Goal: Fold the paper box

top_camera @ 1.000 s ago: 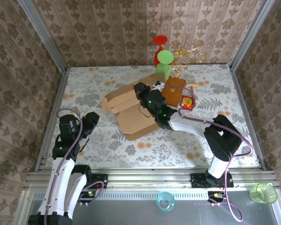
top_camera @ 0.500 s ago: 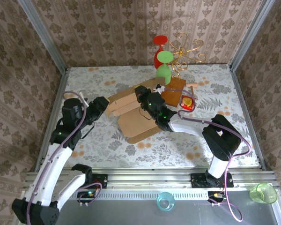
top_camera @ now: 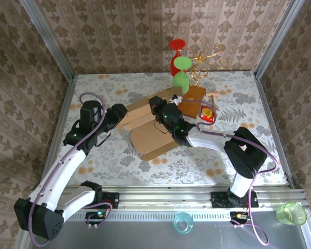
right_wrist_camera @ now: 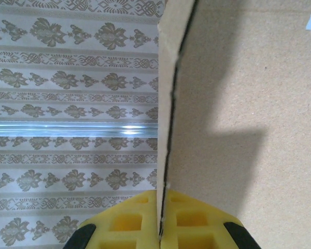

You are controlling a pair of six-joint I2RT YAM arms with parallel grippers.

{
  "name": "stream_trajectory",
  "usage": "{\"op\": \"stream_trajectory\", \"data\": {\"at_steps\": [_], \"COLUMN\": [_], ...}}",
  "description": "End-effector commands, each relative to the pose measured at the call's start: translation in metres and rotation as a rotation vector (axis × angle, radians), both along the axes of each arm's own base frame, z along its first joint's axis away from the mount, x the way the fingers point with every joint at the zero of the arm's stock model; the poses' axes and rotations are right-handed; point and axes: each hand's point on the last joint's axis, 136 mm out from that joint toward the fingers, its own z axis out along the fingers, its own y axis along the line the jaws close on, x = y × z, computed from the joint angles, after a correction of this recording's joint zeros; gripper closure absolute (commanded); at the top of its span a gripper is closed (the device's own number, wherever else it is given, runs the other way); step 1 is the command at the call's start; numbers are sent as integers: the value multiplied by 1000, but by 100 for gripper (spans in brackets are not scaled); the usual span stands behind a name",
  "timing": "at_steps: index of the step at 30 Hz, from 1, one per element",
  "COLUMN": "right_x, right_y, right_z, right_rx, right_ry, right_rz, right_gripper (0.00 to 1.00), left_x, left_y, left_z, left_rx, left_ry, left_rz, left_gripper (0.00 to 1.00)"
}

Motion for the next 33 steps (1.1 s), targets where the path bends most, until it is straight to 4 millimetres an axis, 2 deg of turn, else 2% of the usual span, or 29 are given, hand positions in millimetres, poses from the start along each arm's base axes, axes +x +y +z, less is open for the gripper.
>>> {"op": "stream_trajectory", "data": {"at_steps": [1,6,14,18,22,27,30,33], "right_x": [-4,-6,-9,-11,-14,-16,-19,-19], "right_y": [-11,-10,-9,-9,-11,-12,-12,-11], "right_z": [15,17,17,16,13,9,7,5], "right_rx": [30,39,51,56,65,82,98,114], "right_ry": [-11,-13,-8,-3,6,22,27,33], "right_rz": [-44,-39,-37,-33,-33,-33,-29,-28], "right_gripper": [100,100,100,100,100,100,100,100], "left_x": [3,8,13,14,16,17,17,17], "left_y": [2,-3,-17,-17,-15,-11,-11,-12], "left_z": [10,3,5,4,6,6,5,0], "left_rx": [33,45,48,49,40,34,29,18], "left_ry": [-32,-15,-27,-30,-45,-60,-64,-58], "left_rz": [7,4,-20,-8,8,32,37,34], "left_gripper": [50,50,50,51,60,80,86,86]}}
